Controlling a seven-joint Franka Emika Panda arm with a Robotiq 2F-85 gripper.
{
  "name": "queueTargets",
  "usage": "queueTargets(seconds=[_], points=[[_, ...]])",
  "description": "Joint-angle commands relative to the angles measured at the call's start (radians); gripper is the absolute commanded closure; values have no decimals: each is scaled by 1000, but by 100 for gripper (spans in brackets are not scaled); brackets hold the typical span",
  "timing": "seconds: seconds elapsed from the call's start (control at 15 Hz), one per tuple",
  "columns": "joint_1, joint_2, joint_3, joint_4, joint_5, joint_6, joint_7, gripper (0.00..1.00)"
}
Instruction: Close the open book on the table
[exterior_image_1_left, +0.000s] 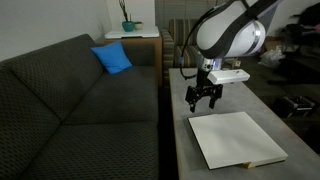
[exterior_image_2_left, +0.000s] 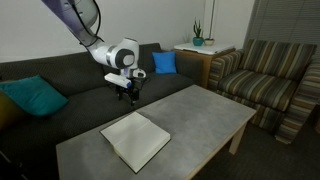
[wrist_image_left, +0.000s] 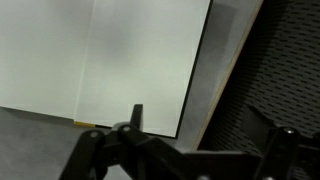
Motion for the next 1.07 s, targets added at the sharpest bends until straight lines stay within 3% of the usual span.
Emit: queueTargets(seconds=[0.0,0.4,1.0], points=[[0,0,0,0,0,0,0,0],[-5,28,6,33,0,-2,-20,0],[11,125,-3,178,17,-28,-36,0]])
